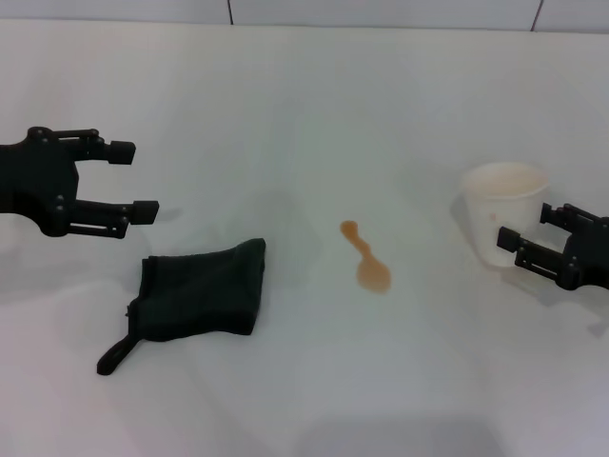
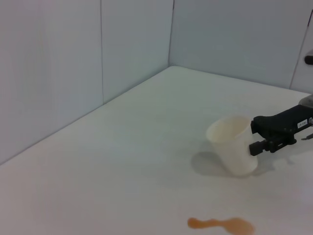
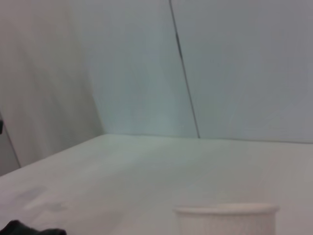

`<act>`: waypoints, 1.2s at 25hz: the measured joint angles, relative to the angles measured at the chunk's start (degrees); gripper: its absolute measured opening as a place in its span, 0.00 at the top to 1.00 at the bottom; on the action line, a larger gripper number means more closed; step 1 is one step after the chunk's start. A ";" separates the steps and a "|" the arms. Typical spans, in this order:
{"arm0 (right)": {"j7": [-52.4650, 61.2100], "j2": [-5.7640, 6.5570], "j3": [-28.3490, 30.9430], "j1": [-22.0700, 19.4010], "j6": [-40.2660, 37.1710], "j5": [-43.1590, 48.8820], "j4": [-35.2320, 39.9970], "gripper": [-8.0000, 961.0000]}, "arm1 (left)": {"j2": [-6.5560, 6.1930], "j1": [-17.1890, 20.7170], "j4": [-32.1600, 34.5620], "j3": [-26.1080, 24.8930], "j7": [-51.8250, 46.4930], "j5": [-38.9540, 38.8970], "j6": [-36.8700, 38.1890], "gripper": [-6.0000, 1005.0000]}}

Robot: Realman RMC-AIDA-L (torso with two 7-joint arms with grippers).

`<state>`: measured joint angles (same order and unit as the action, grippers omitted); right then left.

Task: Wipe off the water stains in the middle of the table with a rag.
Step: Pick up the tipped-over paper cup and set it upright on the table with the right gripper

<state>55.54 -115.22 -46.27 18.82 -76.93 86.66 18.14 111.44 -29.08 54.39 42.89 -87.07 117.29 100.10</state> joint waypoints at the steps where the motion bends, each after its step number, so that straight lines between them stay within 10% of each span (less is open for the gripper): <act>1: -0.04 0.01 0.30 -0.05 -0.10 -0.05 -0.23 0.30 | 0.00 -0.03 0.00 0.00 -0.02 0.03 0.06 0.14; 12: 0.09 0.26 1.03 -2.71 -1.18 -0.66 -1.08 0.11 | 0.00 -0.20 0.24 0.00 -0.30 0.52 0.28 0.14; 30: -0.04 0.40 1.38 -6.93 -10.20 -0.29 -0.23 0.10 | 0.00 0.34 0.84 0.00 -1.03 0.52 0.29 0.14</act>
<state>55.50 -114.82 -44.89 11.90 -87.13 86.36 17.91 111.44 -28.74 55.24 42.89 -88.10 117.80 100.39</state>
